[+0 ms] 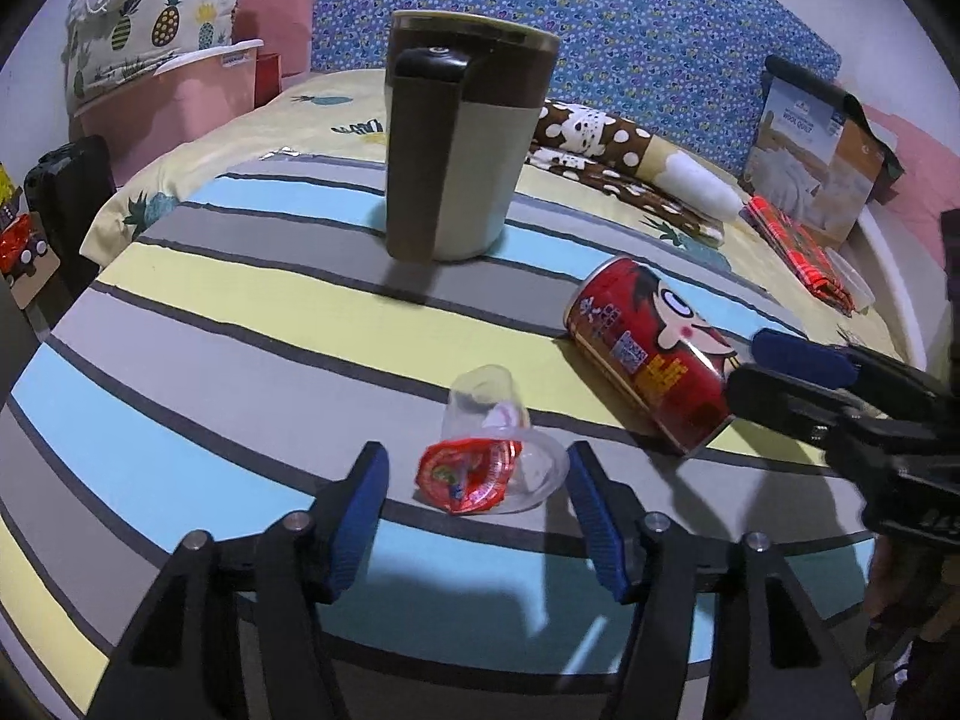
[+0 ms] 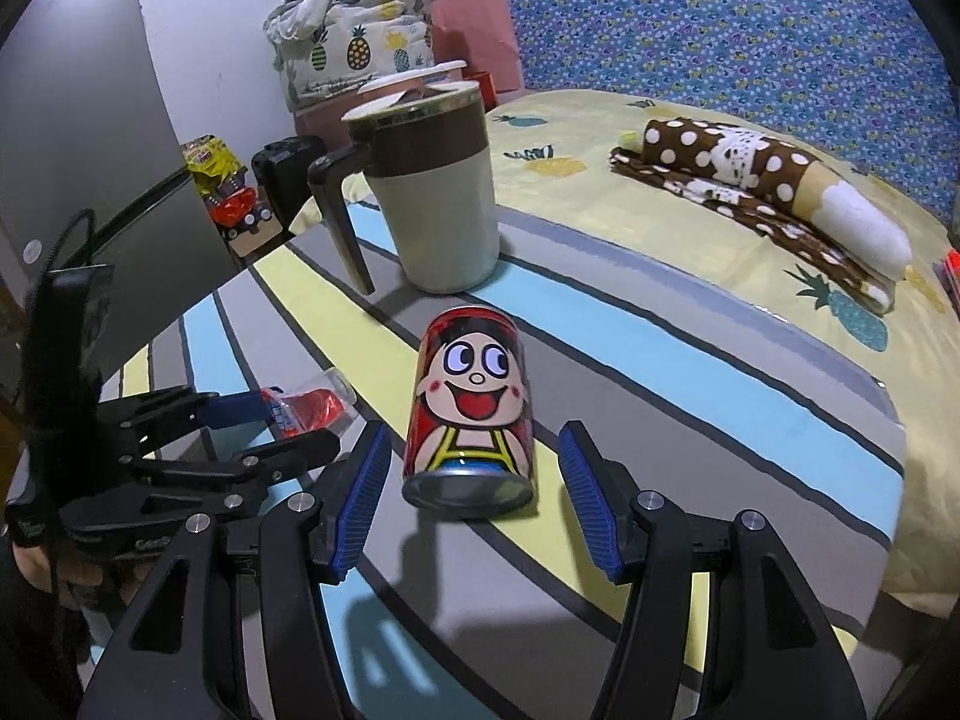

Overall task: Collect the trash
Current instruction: 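Grasp the clear red-lidded cup with the left tool while the right tool grasps the red cartoon can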

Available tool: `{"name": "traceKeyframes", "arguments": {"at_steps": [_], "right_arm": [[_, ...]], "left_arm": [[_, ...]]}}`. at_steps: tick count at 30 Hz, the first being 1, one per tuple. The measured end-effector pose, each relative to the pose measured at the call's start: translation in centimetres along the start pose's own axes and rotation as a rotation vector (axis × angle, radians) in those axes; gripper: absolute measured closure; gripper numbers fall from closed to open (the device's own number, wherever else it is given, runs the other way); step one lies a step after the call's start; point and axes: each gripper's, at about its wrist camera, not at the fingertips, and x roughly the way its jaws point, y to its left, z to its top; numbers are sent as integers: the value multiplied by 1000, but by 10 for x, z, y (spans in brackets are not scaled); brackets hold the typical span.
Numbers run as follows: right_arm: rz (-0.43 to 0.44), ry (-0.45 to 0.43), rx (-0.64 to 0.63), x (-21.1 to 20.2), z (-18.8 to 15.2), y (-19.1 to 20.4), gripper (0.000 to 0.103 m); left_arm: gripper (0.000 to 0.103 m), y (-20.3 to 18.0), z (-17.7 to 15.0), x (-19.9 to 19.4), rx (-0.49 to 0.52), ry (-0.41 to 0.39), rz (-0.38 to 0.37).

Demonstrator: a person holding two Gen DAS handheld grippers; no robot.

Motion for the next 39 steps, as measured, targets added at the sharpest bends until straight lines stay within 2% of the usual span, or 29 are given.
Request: {"name": "traceKeyframes", "arguments": {"at_steps": [3,8,11,18,27,39], "right_arm": [[1,16,-5,8,1,3,43],[3,56,30,14,0,-2,43],[14,60,55,12,-2,-4,49],[-8,68,77,5,-6,-3,49],[-39,55,86,-24,-24,0,49],[-72,20,140,-73,-62,5,49]], "left_arm": [[55,-1,0,1,5,5,-9],[55,-1,0,0,1,-1,-27],[56,0,0,-2,-4,-8,-31],[56,-3,-4,-6,10,-9,-21],[56,-18,-14,-30,37,-30,-33],[56,-56,-42,-76,100,-60,-96]]}}
